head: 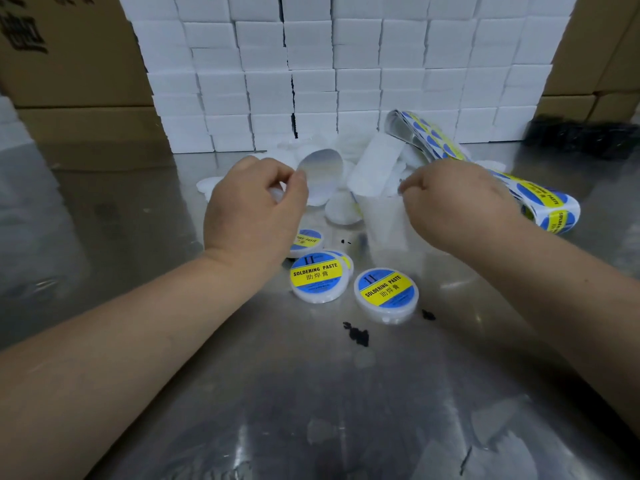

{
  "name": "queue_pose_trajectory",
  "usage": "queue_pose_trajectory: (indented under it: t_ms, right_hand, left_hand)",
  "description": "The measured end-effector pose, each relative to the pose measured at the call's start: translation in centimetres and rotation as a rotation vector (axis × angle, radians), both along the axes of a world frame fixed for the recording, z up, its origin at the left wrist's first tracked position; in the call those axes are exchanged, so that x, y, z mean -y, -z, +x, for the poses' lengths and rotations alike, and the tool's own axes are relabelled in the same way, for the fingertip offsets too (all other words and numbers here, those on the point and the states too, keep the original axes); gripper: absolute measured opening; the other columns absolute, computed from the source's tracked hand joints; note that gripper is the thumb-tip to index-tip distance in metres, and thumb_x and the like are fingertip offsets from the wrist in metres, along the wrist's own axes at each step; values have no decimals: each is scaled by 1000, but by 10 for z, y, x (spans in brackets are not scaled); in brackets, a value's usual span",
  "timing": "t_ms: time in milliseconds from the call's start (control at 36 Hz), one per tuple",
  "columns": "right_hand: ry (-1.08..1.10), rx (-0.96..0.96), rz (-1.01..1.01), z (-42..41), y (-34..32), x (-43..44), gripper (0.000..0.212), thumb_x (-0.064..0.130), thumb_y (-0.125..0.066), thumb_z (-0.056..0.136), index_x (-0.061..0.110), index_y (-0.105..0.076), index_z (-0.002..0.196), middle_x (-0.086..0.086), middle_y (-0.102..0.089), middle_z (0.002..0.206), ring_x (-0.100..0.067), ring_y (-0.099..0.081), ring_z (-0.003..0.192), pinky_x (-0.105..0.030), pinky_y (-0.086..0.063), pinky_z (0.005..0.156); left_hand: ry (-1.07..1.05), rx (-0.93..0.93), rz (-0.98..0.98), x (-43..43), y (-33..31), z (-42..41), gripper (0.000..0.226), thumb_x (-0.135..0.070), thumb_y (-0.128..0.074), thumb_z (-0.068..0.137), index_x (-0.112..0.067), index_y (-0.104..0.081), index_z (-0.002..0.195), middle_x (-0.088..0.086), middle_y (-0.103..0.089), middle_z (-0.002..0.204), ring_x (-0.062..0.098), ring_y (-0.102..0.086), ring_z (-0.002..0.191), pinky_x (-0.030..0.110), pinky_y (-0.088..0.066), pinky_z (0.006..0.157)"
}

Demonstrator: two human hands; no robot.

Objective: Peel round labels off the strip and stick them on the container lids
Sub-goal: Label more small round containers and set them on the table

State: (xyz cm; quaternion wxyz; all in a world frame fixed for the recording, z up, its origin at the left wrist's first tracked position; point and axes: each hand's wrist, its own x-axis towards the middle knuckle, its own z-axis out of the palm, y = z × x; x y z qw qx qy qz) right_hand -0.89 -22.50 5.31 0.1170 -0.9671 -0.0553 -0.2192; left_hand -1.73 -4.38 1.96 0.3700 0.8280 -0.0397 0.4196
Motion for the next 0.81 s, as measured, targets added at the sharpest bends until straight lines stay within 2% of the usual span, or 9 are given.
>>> queue_pose_trajectory:
  t_ms: [56,139,194,278,361,472,528,667,806]
  right_hand:
    - [-72,126,126,-6,-4,-1,34,15,-39,87,16,-66,108,-10,-61,113,-30,-52,104,-31,-36,75]
    - [-186,271,274,-12,-5,-4,32,24,-41,85,11,-69,90,-8,-64,93,-24,-54,88,-33,-34,65]
    - [-241,206,395,-16,-3,-9,42,38,-40,85,8,-68,77,-2,-61,67,-16,-52,67,-32,-36,58]
    - [-292,81,584,-16,0,-11,48,48,-41,90,20,-66,60,-2,-61,61,-10,-51,55,-25,-37,55]
    - [-303,25,690,-13,1,-11,43,45,-47,88,22,-66,56,-14,-54,63,-11,-44,50,-19,-34,48]
    - [-322,-19,809,-13,0,-12,29,35,-57,80,11,-68,66,-6,-43,65,-8,-35,49,-18,-26,37]
    - [-320,-36,835,-13,0,-13,29,34,-59,78,8,-68,69,-5,-41,65,-8,-34,50,-19,-27,40]
    - [-293,-100,899,-11,0,-14,35,44,-57,79,25,-68,51,8,-48,51,-5,-39,43,-20,-34,51]
    - [-302,-16,869,-12,0,-12,19,17,-61,77,2,-63,67,-1,-41,52,-9,-30,42,-14,-20,33]
  left_hand:
    - [7,-2,39,1,1,-2,21,-38,-50,84,-27,-51,66,-4,-50,73,11,-45,76,23,-30,63]
    - [23,6,117,4,-1,-7,28,-41,-47,85,-29,-44,61,-8,-42,65,10,-40,68,24,-25,59]
    - [21,11,167,5,-2,-9,30,-44,-43,84,-29,-41,57,-8,-39,62,10,-38,65,24,-21,57]
    - [28,43,214,6,-3,-11,35,-43,-43,84,-18,-51,61,-6,-36,61,14,-39,64,25,-22,56]
    - [41,63,247,7,-3,-13,38,-39,-46,85,-10,-59,64,-7,-35,61,17,-40,63,26,-22,55]
    - [58,93,293,6,-2,-12,39,-37,-49,86,-6,-63,65,1,-42,66,18,-41,63,30,-27,55]
    - [56,105,330,6,-2,-10,40,-37,-50,85,-5,-63,65,3,-43,66,19,-41,63,32,-29,54]
    - [79,201,471,5,-3,-11,44,-35,-50,84,-1,-64,61,16,-51,60,27,-48,55,30,-34,48]
    - [72,158,437,6,-3,-9,42,-38,-57,87,-4,-59,61,6,-44,64,23,-43,63,30,-26,55]
